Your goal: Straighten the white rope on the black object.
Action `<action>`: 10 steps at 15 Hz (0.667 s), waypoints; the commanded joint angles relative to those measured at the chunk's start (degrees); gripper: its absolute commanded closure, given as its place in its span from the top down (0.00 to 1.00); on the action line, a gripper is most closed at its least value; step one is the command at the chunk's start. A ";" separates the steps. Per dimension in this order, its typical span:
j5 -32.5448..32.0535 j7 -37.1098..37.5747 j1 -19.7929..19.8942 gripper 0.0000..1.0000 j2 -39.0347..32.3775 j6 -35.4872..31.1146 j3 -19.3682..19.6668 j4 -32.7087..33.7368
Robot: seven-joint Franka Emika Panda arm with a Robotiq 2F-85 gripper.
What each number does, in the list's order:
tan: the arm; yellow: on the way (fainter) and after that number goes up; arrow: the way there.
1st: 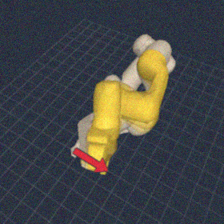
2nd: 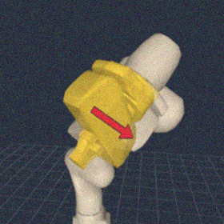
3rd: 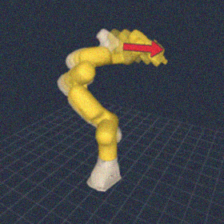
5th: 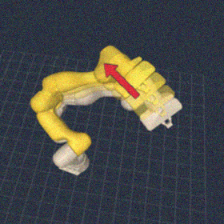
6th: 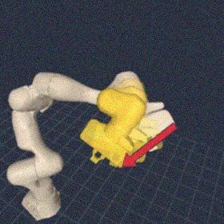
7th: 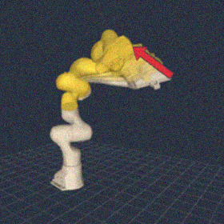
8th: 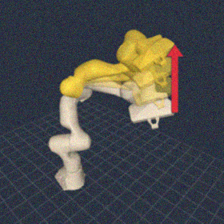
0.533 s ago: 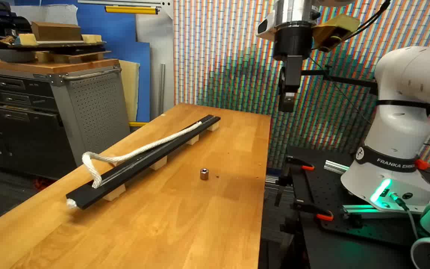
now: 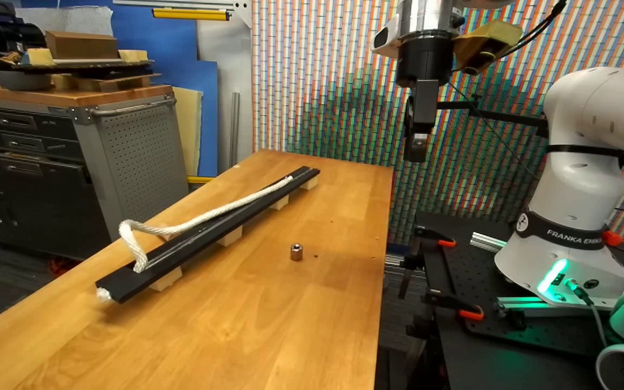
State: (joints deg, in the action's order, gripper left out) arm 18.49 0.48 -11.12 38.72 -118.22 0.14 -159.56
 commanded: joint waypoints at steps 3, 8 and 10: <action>0.01 -0.26 1.16 1.00 -1.15 -0.64 -1.49 0.86; -4.28 -2.42 1.31 1.00 -8.61 -4.75 -2.93 5.95; -7.21 -2.31 2.10 1.00 -12.94 -7.00 -3.48 8.75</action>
State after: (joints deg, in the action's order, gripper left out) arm 14.46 -0.27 -10.78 32.88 -122.83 -1.93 -156.02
